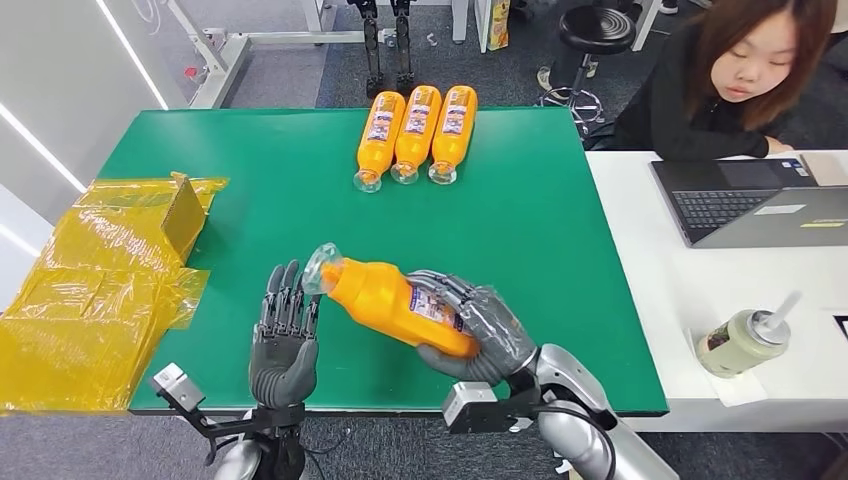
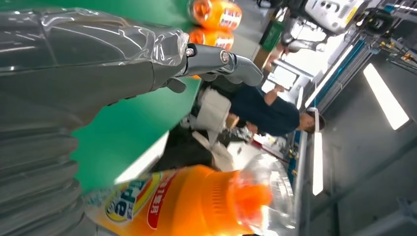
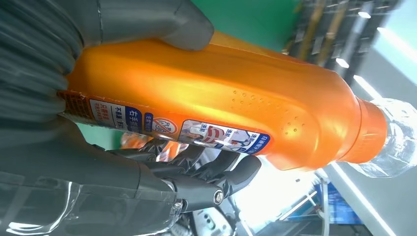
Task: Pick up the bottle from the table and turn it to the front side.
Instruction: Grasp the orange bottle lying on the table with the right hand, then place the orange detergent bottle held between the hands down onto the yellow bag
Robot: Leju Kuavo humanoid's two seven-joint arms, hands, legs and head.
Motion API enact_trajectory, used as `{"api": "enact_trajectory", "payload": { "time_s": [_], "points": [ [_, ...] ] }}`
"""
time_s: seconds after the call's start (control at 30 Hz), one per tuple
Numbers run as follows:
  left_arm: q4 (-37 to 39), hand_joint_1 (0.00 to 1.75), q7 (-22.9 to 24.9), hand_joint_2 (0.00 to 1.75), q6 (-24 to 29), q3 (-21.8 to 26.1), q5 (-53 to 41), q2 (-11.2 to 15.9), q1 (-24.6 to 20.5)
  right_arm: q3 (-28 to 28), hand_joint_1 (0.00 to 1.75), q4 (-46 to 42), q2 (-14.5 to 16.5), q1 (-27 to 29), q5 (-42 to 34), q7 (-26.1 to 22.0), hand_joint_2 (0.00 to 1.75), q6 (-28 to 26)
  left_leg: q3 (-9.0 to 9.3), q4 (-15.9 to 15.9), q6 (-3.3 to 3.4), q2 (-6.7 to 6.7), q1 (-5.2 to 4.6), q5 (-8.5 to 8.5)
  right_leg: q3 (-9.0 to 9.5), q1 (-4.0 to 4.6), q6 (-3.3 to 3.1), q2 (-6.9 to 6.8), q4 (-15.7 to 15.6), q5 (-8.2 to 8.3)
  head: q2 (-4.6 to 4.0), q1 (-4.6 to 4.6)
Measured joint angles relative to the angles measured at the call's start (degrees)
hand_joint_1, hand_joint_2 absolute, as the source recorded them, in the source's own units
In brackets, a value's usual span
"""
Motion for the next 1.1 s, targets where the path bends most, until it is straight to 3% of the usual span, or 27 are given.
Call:
{"api": "enact_trajectory", "payload": {
  "time_s": [0.23, 0.63, 0.7, 0.83, 0.9, 1.1],
  "points": [
    [0.2, 0.0, 1.3, 1.75, -1.1, -1.6, 2.5, -0.3, -1.4, 2.2, 1.75, 3.6, 7.0, 0.7, -3.9, -1.1, 1.75, 0.5, 0.0, 0.0, -0.03, 0.01, 0.02, 0.02, 0.0, 0.01, -0.01, 0.0, 0.0, -0.01, 0.0, -0.01],
    [-0.7, 0.0, 0.3, 1.75, 1.5, -2.0, 4.8, 0.6, -1.6, 4.8, 1.75, 13.9, 14.1, 0.9, -9.2, -4.8, 1.75, 3.2, -0.01, 0.0, -0.03, 0.0, 0.02, 0.02, 0.0, 0.01, -0.02, -0.01, 0.0, -0.01, 0.0, 0.0],
    [-1.4, 0.17, 0.2, 1.75, 2.1, -2.0, 4.8, 0.9, -1.2, 4.9, 1.75, 14.9, 14.6, 0.7, -9.5, -5.3, 1.75, 3.8, -0.01, 0.0, -0.04, 0.01, 0.02, 0.02, 0.0, 0.01, -0.02, 0.0, 0.0, -0.01, 0.0, 0.0],
    [-3.6, 1.58, 0.1, 1.75, 3.2, -2.0, 4.7, 1.7, -0.1, 5.0, 1.75, 15.9, 15.2, 0.3, -9.6, -5.8, 1.75, 4.9, -0.01, 0.0, -0.03, 0.01, 0.02, 0.02, -0.01, 0.01, -0.02, -0.01, 0.0, -0.01, 0.0, 0.0],
    [-4.5, 1.69, 0.1, 1.75, 3.9, -2.0, 4.4, 2.0, 0.3, 5.0, 1.75, 16.2, 15.3, 0.2, -9.6, -5.8, 1.75, 5.1, -0.01, 0.0, -0.03, 0.01, 0.01, 0.02, 0.0, 0.0, -0.02, -0.01, 0.0, -0.01, 0.0, 0.0],
    [-6.3, 1.66, -0.1, 1.75, 4.9, -2.0, 3.9, 2.6, 0.8, 5.0, 1.75, 16.3, 15.3, 0.1, -9.6, -5.7, 1.75, 5.4, -0.01, 0.0, -0.03, 0.01, 0.01, 0.03, 0.0, 0.0, -0.02, 0.0, 0.0, 0.0, 0.0, 0.01]
  ]
}}
